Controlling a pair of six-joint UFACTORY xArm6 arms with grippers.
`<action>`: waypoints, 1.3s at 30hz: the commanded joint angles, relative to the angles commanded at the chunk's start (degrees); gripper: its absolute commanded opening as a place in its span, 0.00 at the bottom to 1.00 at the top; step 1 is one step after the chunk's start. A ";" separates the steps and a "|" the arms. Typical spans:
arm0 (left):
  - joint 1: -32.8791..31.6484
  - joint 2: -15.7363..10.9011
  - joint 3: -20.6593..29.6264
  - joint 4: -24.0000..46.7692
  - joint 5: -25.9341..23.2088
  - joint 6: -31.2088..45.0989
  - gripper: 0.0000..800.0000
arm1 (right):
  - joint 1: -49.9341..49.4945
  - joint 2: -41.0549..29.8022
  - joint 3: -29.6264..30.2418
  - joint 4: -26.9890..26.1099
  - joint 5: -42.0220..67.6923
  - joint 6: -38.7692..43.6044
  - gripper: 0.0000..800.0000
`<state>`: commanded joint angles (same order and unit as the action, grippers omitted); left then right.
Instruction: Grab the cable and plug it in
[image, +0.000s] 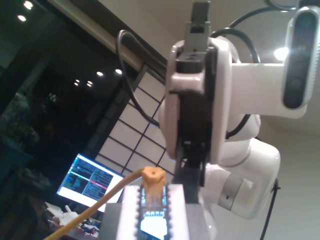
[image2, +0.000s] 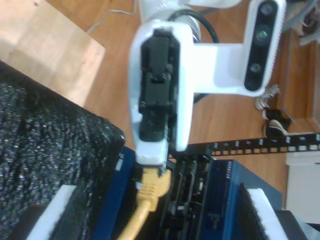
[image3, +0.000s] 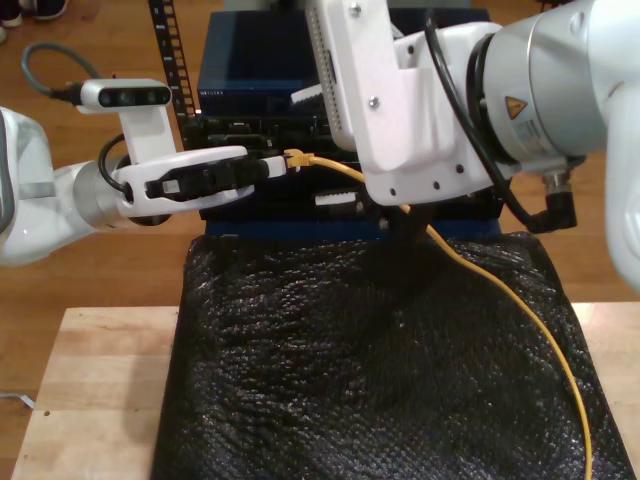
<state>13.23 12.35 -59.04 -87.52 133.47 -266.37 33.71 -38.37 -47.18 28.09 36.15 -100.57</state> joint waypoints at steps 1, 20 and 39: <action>0.00 0.00 0.00 -0.09 0.09 -0.09 0.00 | 0.26 0.00 0.18 0.00 -0.44 0.00 0.90; -0.18 0.00 -0.09 -0.88 1.41 -1.93 0.01 | 3.08 -0.35 4.04 -0.18 -7.65 0.09 0.70; -0.18 0.00 -0.09 -0.97 2.11 -1.93 0.01 | 2.73 -0.35 3.96 -0.18 -7.65 0.26 0.45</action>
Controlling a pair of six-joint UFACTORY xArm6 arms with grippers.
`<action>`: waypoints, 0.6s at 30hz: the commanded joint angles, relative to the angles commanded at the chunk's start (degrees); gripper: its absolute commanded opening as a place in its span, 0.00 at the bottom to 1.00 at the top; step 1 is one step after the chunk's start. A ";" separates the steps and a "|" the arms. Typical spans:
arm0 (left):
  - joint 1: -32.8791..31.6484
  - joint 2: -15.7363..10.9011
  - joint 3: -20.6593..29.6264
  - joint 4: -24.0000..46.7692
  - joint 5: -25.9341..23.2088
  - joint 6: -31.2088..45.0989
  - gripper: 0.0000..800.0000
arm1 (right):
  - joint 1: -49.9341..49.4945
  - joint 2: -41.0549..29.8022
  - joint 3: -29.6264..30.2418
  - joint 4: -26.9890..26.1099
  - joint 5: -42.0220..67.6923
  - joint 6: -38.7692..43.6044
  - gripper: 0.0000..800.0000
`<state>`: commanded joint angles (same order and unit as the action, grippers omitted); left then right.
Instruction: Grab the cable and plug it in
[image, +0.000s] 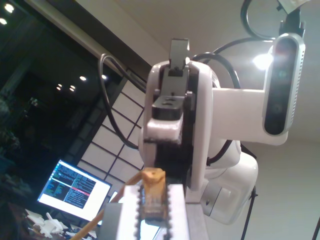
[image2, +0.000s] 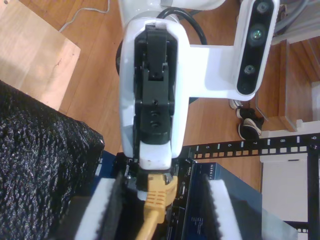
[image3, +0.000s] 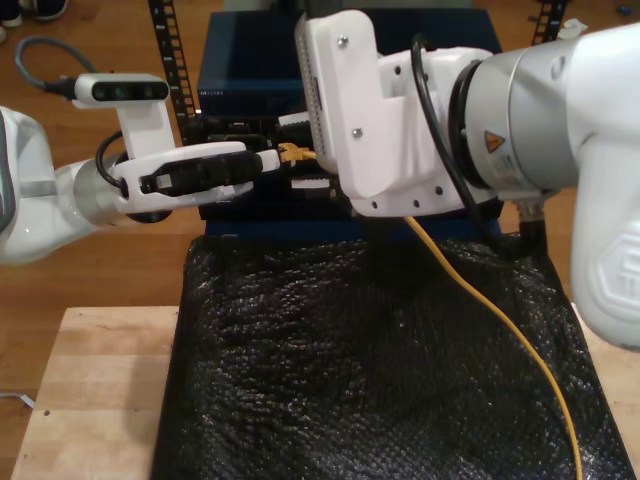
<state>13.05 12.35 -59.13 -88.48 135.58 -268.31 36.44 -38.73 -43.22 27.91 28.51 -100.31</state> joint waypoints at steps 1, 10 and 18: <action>0.00 0.00 0.00 0.00 0.00 0.00 0.01 | 0.00 0.00 0.00 0.00 0.00 0.00 0.43; 0.00 -0.09 0.00 0.00 0.35 -0.09 0.01 | 0.00 -0.09 0.09 0.18 0.00 0.09 0.37; 0.00 -0.09 0.00 -0.26 0.35 -0.26 0.01 | 0.00 -0.09 0.09 0.62 0.00 0.35 0.31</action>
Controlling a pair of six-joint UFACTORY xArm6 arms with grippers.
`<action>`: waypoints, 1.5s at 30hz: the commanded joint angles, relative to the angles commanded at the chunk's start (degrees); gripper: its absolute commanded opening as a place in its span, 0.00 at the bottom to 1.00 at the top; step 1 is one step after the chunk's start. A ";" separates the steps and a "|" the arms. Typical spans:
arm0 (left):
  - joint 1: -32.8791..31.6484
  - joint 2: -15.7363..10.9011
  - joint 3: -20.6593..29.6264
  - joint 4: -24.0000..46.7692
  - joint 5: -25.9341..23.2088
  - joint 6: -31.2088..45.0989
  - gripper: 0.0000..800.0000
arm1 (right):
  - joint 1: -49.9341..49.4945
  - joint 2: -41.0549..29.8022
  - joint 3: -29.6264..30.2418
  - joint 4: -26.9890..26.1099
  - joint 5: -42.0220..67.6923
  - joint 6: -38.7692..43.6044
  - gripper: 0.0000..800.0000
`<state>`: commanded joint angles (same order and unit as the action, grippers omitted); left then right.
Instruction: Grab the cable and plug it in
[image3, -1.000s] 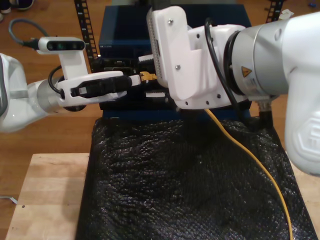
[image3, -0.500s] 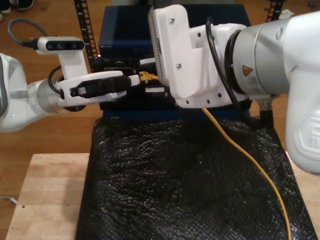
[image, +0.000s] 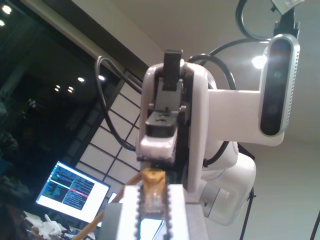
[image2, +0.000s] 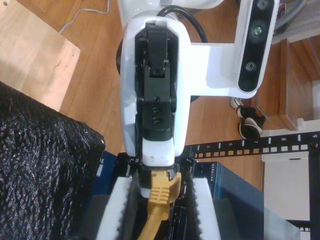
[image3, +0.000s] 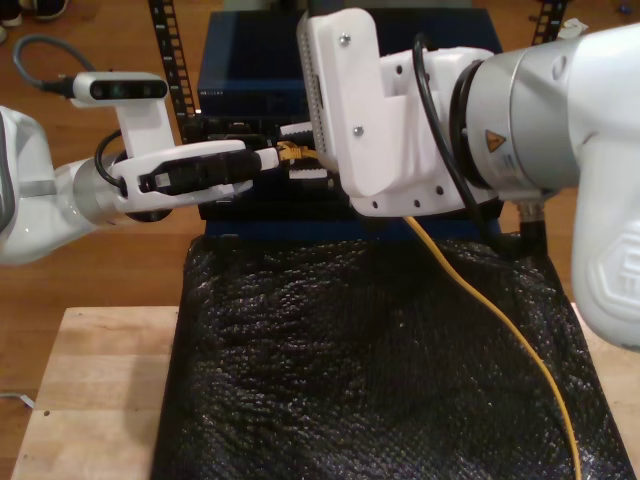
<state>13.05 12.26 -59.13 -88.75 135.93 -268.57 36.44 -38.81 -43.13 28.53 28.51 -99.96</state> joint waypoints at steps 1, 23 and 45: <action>0.00 0.00 0.00 0.00 0.00 -0.44 0.01 | 0.00 0.00 0.00 0.09 0.00 0.00 0.31; 0.00 0.00 0.09 -0.18 0.26 -2.64 0.01 | 0.00 -0.09 0.09 0.18 0.00 0.00 0.06; 0.18 -0.35 0.26 -1.49 1.76 -5.71 1.00 | -0.09 0.00 -0.79 2.64 0.09 0.53 0.00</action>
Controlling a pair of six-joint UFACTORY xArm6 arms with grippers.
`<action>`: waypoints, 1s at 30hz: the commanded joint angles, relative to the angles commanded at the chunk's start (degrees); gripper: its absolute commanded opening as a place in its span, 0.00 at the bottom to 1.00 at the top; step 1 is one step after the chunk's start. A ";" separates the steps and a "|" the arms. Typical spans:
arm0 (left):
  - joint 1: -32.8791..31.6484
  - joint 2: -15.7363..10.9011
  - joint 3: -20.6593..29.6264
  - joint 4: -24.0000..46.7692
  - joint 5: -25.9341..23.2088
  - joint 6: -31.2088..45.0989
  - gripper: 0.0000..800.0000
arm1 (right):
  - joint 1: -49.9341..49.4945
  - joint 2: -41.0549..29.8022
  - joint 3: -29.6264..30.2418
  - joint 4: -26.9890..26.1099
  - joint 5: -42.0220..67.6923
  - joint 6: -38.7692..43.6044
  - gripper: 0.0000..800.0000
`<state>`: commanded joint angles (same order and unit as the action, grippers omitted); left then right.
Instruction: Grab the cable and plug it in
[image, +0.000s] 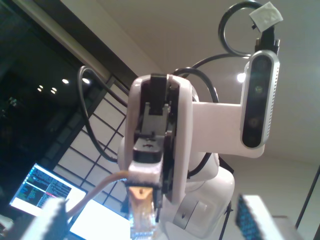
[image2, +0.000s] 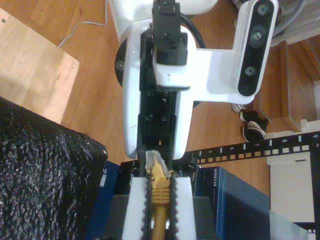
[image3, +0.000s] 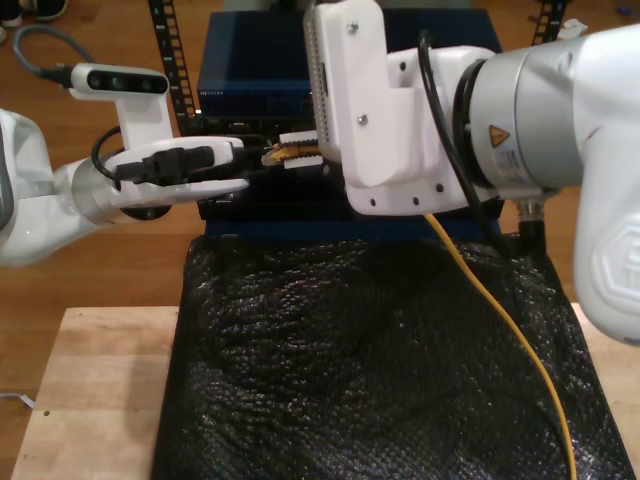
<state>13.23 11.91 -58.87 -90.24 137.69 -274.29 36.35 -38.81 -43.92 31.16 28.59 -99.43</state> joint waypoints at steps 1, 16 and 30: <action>0.00 -0.09 -0.18 0.09 -0.09 0.00 1.00 | 0.00 0.09 -0.44 -0.09 0.09 0.62 0.00; 0.26 -4.31 -0.44 0.26 -7.30 -0.18 1.00 | -15.91 3.25 -9.23 -0.09 17.85 11.34 0.00; 0.18 -9.41 -2.55 15.65 -24.00 -0.26 1.00 | -33.32 8.88 -12.92 0.00 40.97 15.56 0.00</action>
<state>13.41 2.51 -61.42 -74.59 113.69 -274.55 3.03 -29.93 -56.85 31.16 69.56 -83.87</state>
